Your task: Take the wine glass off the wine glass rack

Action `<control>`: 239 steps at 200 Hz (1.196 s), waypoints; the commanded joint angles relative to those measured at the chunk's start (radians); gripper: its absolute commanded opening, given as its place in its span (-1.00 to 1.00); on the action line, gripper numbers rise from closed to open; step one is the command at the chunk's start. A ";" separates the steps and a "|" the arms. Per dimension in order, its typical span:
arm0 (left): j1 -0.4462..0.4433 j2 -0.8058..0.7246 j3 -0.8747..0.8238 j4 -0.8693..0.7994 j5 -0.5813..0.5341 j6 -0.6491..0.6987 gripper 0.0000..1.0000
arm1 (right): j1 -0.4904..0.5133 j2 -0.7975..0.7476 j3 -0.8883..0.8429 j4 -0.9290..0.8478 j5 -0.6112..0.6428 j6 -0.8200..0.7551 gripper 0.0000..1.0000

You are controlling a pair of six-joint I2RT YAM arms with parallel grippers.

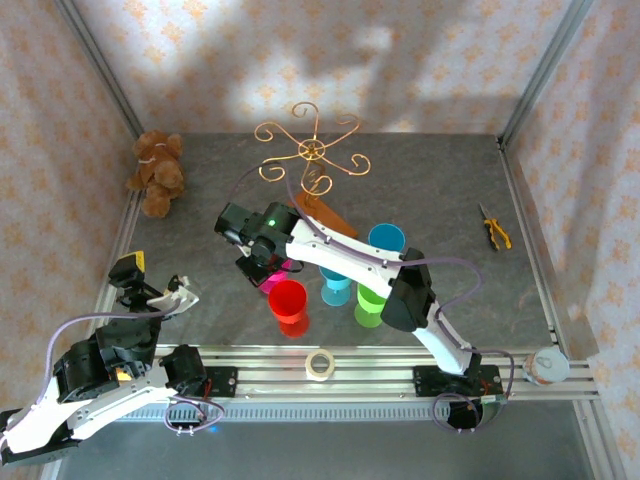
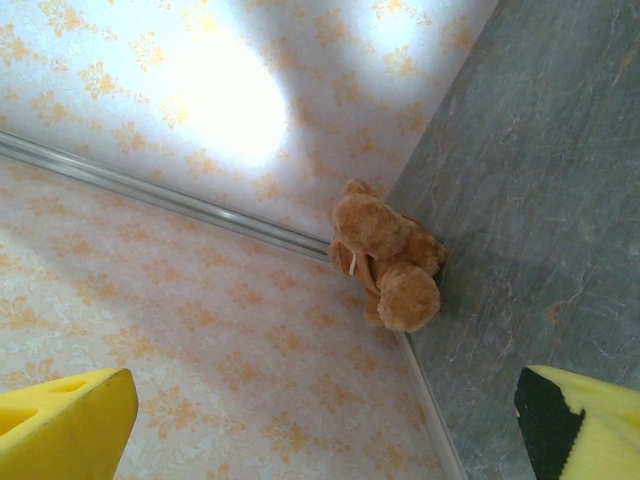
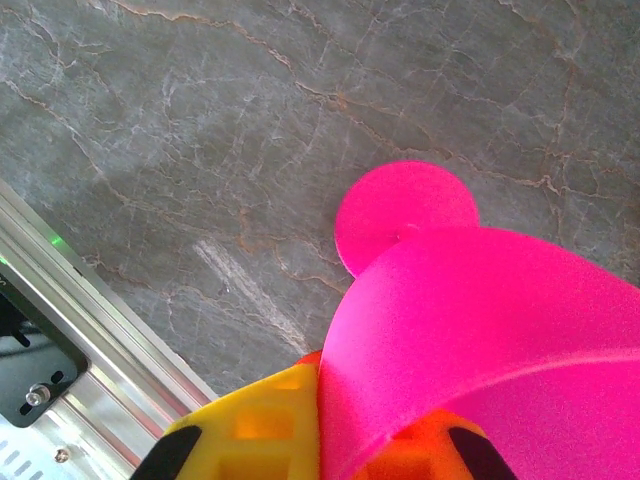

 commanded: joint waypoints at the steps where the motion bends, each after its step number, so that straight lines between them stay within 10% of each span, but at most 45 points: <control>1: 0.001 -0.010 0.006 0.031 -0.008 0.015 0.99 | 0.006 0.018 0.028 -0.030 0.004 -0.014 -1.00; 112: 0.000 -0.009 0.003 0.033 -0.011 0.032 0.99 | 0.005 0.046 0.022 -0.010 -0.008 -0.010 -1.00; 239: 0.001 -0.012 -0.001 0.020 -0.001 0.023 0.99 | 0.006 0.059 0.113 -0.025 0.040 0.005 -0.18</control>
